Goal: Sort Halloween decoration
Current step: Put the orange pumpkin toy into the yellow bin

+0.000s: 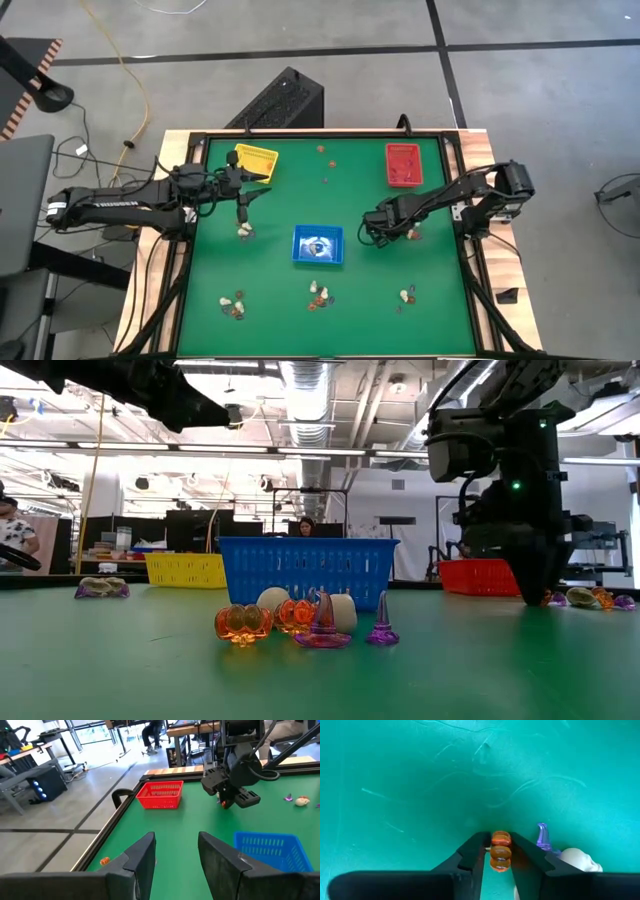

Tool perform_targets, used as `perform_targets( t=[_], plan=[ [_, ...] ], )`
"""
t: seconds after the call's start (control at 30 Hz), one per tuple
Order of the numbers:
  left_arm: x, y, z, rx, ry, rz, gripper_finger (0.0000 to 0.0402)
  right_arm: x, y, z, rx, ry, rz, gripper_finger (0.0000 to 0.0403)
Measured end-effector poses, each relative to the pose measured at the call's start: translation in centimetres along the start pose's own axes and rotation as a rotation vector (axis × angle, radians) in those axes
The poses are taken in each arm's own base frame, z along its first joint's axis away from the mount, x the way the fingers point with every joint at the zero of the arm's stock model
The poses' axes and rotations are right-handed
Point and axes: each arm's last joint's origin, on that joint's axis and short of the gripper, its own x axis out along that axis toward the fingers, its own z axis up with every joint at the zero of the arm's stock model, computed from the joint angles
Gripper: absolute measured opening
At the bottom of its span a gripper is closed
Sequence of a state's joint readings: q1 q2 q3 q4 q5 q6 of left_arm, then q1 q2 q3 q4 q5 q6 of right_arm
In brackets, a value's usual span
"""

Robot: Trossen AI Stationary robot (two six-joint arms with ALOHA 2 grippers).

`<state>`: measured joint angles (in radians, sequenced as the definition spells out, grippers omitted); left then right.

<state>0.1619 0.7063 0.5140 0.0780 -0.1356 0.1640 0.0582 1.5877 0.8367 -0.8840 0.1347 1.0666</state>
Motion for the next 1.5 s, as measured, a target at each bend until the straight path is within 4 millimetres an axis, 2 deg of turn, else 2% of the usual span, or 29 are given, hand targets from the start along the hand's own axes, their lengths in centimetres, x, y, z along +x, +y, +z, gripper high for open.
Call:
perform_targets(
  t=[0.13, 0.33, 0.53, 0.73, 0.8, 0.9, 1.03, 1.1, 1.3, 1.4, 1.5],
  plan=[
    [0.0, 0.0, 0.0, 0.0, 0.0, 0.0, 0.0139, -0.7, 0.3, 0.3, -0.032, 0.002, 0.001, 0.0088],
    [0.0, 0.0, 0.0, 0.025, 0.002, 0.0, 0.0139, -3.4, 2.5, 1.4, -0.168, -0.095, 0.116, 0.0096],
    [0.0, -0.2, 0.1, 0.078, -0.028, -0.079, 0.0139, -7.4, 5.8, 3.0, -0.371, -0.329, 0.352, 0.0109],
    [0.1, 0.3, -0.3, 0.08, -0.033, -0.053, 0.0139, -11.1, 7.2, 5.9, -0.513, -0.599, 0.502, 0.0092],
    [0.2, 0.6, -1.2, 0.075, -0.038, -0.015, 0.0139, -11.9, 7.3, 7.4, -0.535, -0.714, 0.552, 0.0092],
    [0.1, 1.5, -2.2, 0.047, -0.048, 0.113, 0.0139, -11.7, 7.7, 10.6, -0.556, -0.852, 0.645, 0.0093],
    [-1.9, 3.0, -2.6, -0.03, -0.021, 0.409, 0.0139, -9.0, 8.6, 16.0, -0.522, -0.934, 0.782, 0.0094],
    [-2.9, 3.3, -2.7, -0.052, -0.001, 0.494, 0.0139, -7.8, 9.3, 19.0, -0.512, -0.93, 0.817, 0.0094],
    [-4.3, 3.3, -2.2, -0.056, -0.065, 0.45, 0.0139, -6.3, 10.8, 27.4, -0.446, -0.988, 0.806, 0.0094],
    [-4.5, 3.2, -2.1, -0.039, -0.076, 0.443, 0.0139, -5.3, 11.3, 30.1, -0.429, -0.974, 0.795, 0.0094],
    [-4.5, 3.2, -2.2, -0.015, -0.058, 0.442, 0.0139, -4.6, 12.2, 31.6, -0.418, -0.945, 0.824, 0.0094]
  ],
)
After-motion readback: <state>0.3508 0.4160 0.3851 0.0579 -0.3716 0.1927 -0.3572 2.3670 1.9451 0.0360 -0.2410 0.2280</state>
